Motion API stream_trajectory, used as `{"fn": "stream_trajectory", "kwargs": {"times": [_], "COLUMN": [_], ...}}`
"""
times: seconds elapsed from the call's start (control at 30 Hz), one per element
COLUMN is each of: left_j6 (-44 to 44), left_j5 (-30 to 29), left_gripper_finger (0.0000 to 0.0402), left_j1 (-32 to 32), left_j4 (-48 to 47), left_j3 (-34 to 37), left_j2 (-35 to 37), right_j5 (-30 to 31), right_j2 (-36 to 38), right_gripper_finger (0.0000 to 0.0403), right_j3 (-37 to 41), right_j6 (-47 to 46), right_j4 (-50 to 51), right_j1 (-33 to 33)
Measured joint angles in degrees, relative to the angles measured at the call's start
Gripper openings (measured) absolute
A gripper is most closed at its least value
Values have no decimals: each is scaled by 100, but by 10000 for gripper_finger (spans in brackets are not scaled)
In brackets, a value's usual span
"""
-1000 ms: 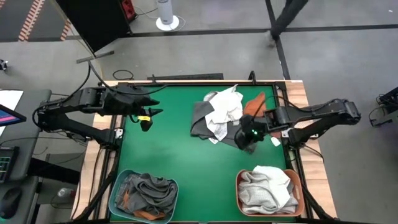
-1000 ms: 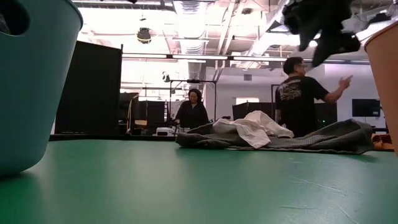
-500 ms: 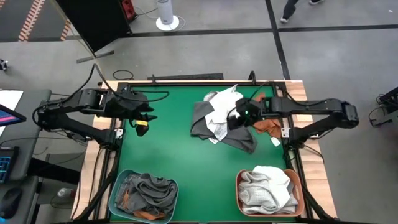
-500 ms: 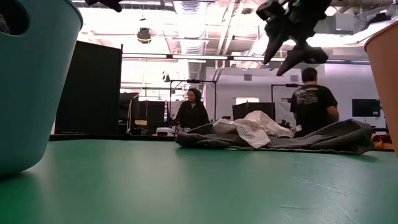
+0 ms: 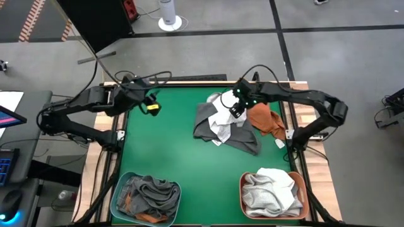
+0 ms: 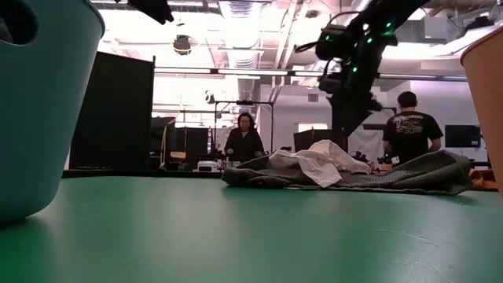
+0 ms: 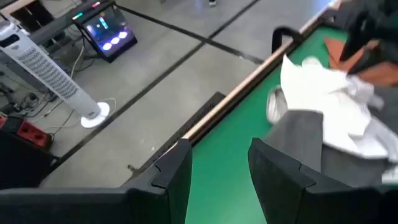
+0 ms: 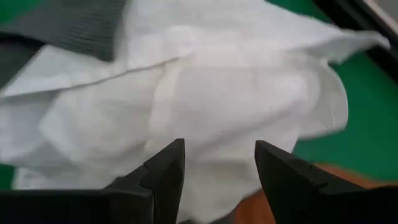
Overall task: Sort towels by color in basket
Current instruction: Put the white towel into the orange bin
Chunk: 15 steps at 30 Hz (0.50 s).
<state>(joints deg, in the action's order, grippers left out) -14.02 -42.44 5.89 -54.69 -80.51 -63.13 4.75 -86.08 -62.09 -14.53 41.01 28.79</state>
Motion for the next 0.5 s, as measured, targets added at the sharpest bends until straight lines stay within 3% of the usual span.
{"fn": "stream_trajectory", "kwargs": {"times": [0.13, 0.27, 0.33, 0.4, 0.5], "left_j6": [-11, -45, -73, -142, -177], "left_j5": [7, 177, 331, 496, 612], "left_gripper_finger": [151, 151, 151, 151, 151], "left_j1": [177, 231, 212, 170, 92], "left_j4": [411, 596, 577, 528, 468], "left_j3": [0, 0, 0, 0, 0], "left_j2": [-211, -383, -442, -457, -430], "right_j5": [-70, -923, -1067, -1108, -1103], "right_j2": [-444, -983, -1300, -1534, -1657], "right_gripper_finger": [220, 217, 206, 183, 114], "right_j3": [-60, -76, -75, -77, -94], "right_j6": [536, 685, 579, 483, 446], "right_j4": [-464, -645, -627, -557, -495], "right_j1": [145, 219, 230, 204, 66]}}
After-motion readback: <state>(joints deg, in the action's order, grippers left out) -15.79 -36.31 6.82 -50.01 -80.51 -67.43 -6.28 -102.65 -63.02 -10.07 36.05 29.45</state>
